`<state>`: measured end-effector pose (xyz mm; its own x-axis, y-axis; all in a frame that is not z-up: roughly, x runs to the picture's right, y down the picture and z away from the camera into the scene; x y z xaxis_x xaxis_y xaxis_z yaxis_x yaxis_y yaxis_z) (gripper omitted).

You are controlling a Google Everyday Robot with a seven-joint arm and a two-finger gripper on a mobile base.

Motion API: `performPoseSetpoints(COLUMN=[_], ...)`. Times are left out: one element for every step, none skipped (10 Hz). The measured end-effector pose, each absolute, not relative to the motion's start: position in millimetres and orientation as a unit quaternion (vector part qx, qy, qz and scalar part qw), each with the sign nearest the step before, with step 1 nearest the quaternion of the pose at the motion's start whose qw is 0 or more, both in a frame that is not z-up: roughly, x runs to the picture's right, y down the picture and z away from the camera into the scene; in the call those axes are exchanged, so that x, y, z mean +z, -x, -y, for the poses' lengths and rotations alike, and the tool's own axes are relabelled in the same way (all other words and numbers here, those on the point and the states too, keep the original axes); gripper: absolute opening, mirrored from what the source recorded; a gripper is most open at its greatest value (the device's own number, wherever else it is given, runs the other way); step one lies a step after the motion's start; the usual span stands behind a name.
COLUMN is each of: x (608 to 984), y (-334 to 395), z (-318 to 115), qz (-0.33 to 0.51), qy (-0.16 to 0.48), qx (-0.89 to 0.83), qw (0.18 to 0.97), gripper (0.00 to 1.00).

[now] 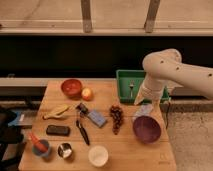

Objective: Place sponge in red bowl

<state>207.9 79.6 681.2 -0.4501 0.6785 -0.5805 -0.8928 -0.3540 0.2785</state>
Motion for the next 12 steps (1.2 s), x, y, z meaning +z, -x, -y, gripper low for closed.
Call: performPoseSetpoints(x=[681.2,681.2,681.2,681.1,680.9,685.1,690.7,698.6,704.9,713.2,719.2,726.2], y=[-207.9,-207.9,-207.9,-207.9,-208.7,-209.5,-205.3,-194.3,-180.9,-155.2,-134.9,-107.6], z=[-79.7,-79.7,-79.7,-79.3,-78.2,-71.7,-64.8,-55.5,-48.6,-41.8,-37.6,-35.3], qz=[-0.288,-0.288,-0.288,-0.288,-0.29,-0.293,-0.293,-0.29,-0.288,-0.283,-0.279,-0.271], qy=[0.186,0.186,0.186,0.186,0.186,0.185,0.188,0.195,0.201,0.213,0.224,0.242], qx=[0.801,0.801,0.801,0.801,0.801,0.797,0.791,0.781,0.769,0.75,0.734,0.709], qw=[0.49,0.49,0.49,0.49,0.49,0.494,0.503,0.518,0.535,0.558,0.578,0.605], gripper=[0.65,0.65,0.65,0.65,0.65,0.65,0.65,0.65,0.65,0.65,0.65,0.65])
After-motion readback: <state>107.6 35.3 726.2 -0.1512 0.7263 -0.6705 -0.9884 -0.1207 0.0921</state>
